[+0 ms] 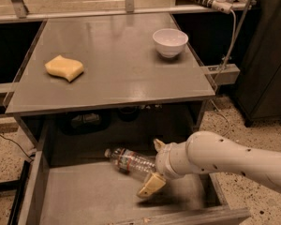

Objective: Pick water bottle from top drawer and place on counter

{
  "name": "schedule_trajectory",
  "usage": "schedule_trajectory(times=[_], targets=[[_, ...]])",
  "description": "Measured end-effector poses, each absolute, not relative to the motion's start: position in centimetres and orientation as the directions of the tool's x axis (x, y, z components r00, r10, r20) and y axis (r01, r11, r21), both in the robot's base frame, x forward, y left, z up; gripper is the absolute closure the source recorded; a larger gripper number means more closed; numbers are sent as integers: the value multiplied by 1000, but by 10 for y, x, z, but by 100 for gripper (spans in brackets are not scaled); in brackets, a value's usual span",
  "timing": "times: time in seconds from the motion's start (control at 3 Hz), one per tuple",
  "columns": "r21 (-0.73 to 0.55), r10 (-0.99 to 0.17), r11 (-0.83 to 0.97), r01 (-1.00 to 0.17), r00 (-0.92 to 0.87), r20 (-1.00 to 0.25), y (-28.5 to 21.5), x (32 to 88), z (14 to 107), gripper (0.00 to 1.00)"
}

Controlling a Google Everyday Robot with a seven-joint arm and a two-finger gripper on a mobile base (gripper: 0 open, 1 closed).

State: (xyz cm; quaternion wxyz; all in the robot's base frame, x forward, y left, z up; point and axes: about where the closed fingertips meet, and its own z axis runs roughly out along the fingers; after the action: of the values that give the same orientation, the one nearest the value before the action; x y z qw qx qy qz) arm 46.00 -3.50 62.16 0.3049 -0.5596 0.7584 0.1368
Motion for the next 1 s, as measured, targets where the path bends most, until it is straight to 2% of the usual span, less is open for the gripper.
schedule_trajectory(times=[0.33, 0.67, 1.0], targets=[[-91, -740, 351, -932, -216, -637, -36, 461, 613, 0], [-90, -739, 351, -932, -216, -638, -36, 461, 613, 18], [-91, -739, 351, -932, -216, -638, -36, 461, 613, 42]])
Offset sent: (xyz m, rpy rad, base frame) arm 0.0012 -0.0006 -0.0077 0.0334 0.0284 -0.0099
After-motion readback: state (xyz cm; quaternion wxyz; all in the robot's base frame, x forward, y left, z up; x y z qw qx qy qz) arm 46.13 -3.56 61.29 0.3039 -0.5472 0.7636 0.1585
